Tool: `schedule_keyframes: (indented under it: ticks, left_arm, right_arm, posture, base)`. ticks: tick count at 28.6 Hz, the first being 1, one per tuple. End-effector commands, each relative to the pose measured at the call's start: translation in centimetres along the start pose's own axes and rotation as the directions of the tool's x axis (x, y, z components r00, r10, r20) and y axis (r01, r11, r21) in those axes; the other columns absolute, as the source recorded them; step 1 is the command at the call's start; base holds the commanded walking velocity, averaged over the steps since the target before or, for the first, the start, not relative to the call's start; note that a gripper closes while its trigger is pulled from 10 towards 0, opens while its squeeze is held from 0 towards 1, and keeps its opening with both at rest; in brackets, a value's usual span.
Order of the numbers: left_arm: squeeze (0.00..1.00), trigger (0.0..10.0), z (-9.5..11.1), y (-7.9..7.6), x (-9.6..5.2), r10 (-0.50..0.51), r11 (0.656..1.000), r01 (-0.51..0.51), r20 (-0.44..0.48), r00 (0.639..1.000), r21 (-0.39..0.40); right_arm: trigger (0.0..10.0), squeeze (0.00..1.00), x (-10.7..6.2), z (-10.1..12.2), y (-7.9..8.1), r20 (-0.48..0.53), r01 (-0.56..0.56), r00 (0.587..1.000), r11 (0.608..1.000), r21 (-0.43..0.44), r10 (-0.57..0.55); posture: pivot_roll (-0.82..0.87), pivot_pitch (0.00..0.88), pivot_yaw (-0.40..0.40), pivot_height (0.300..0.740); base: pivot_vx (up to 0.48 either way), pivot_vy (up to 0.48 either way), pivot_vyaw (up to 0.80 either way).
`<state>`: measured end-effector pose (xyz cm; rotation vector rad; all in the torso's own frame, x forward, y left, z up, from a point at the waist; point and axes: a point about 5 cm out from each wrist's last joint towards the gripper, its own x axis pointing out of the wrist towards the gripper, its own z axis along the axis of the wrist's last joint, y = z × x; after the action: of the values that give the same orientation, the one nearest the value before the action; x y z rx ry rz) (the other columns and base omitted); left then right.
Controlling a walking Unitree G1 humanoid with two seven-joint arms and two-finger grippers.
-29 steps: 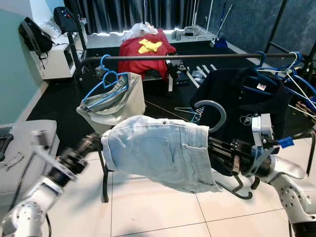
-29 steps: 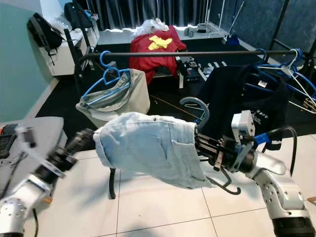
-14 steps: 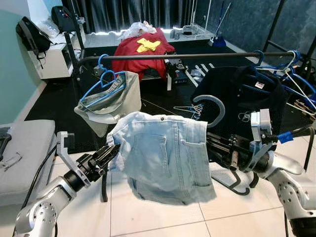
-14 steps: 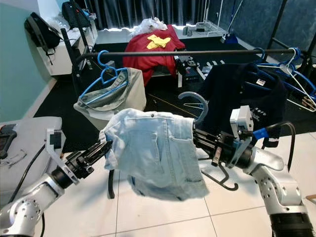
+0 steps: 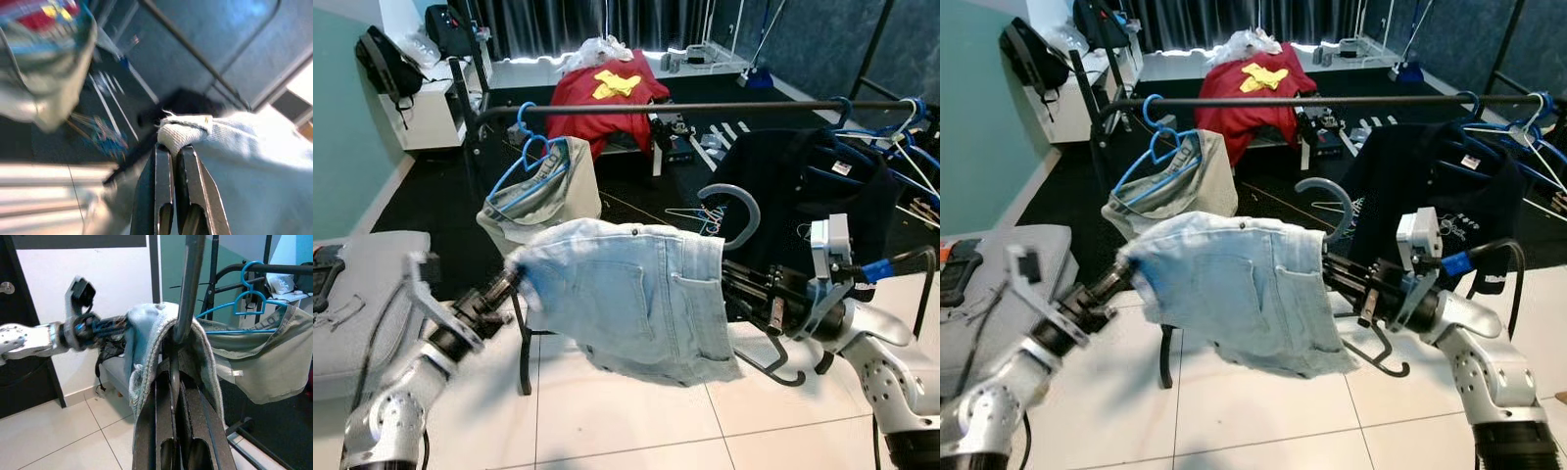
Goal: Hang hanger
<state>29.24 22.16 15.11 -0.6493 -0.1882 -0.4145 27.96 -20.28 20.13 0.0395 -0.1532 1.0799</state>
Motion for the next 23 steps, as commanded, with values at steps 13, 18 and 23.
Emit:
schedule_keyframes:
  ticks: [13, 18, 23]
  left_arm:
    - [0.0, 0.0, 3.0, 3.0, 0.4, 0.273, 0.958, -0.286, 0.237, 0.932, 0.02]
    - [0.0, 0.0, 3.3, 3.6, 0.3, 0.318, 0.941, -0.337, 0.247, 0.916, 0.041]
    - [0.0, 0.0, 3.2, 5.2, 0.2, 0.458, 0.871, -0.485, 0.228, 0.859, 0.075]
  right_arm:
    - [10.0, 0.0, -0.6, 0.1, 0.5, -0.025, -0.029, 0.999, 0.999, 0.015, 0.029]
    - [10.0, 0.0, -0.7, 0.0, 0.6, -0.034, -0.034, 0.999, 0.999, 0.02, 0.035]
    - [10.0, 0.0, -1.1, 0.0, 1.1, -0.047, -0.054, 0.997, 0.998, 0.039, 0.056]
  posture:
    - [-0.02, 0.073, 0.023, 0.74]
    - [-0.02, 0.079, 0.027, 0.74]
    - [-0.03, 0.072, 0.033, 0.74]
  base:
    - [0.0, 0.0, 0.0]
    - [0.0, 0.0, 0.0]
    - [0.0, 0.0, 0.0]
